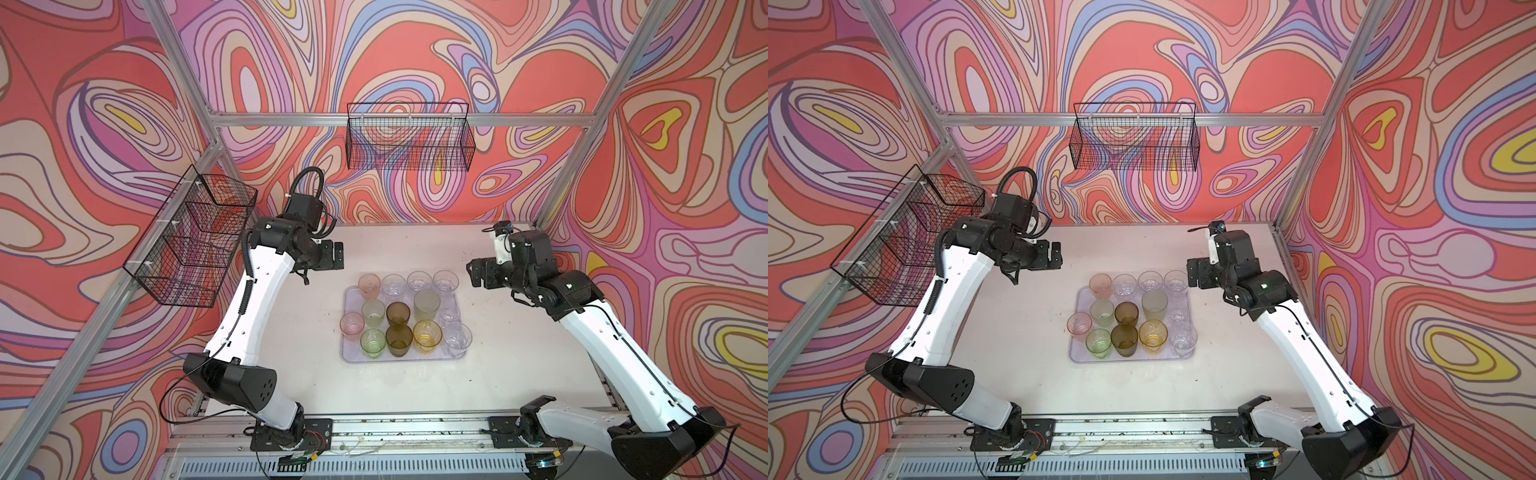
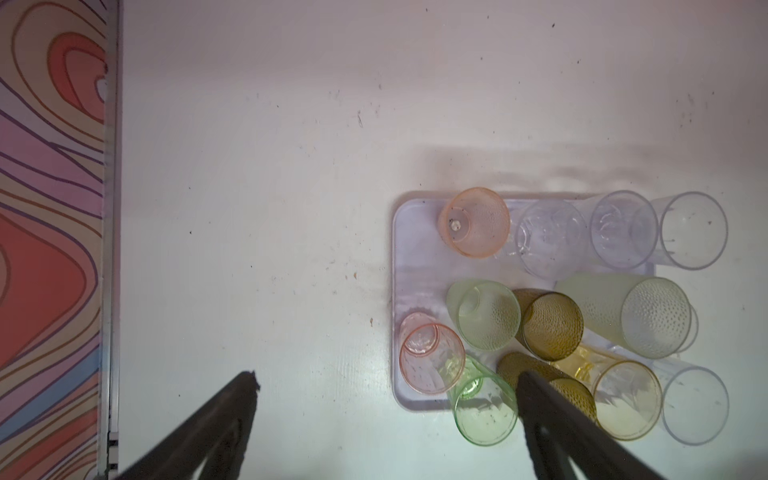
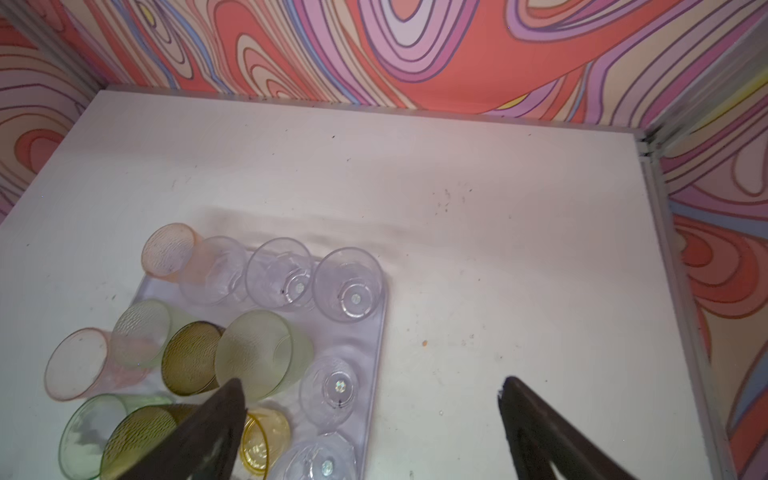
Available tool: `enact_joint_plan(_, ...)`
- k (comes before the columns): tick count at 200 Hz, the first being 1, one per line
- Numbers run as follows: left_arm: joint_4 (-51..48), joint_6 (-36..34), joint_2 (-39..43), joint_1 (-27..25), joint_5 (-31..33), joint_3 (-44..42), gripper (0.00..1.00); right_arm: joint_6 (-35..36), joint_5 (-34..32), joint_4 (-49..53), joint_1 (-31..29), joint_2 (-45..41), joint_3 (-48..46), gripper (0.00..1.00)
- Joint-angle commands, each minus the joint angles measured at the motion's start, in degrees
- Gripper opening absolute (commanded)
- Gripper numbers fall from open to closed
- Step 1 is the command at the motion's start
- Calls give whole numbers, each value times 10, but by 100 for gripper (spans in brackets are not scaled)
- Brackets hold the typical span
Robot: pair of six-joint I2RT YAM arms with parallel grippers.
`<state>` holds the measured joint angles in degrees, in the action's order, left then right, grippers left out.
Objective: Place the glasses into the tray
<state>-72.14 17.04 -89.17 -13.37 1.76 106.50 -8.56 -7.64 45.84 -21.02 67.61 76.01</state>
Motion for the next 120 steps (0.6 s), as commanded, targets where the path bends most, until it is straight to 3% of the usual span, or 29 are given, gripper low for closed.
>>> enact_joint_plan(1, 101, -25, 28, 21, 26, -49, 100, 8, -79, -64, 20, -3, -10, 98)
enact_joint_plan(36, 314, -51, 91, 81, -1, -221, 100, -2, -38, -154, 113, 1, -73, 98)
enact_joint_plan(70, 508, -98, 123, 118, 15, -398, 100, -18, 3, -254, 199, 19, -152, 99)
enact_joint_plan(94, 635, -144, 117, 120, 27, -504, 100, -6, -4, -349, 212, 30, -226, 98)
enact_joint_plan(120, 764, -145, 88, 121, 49, -601, 100, 16, 1, -441, 212, 49, -293, 98)
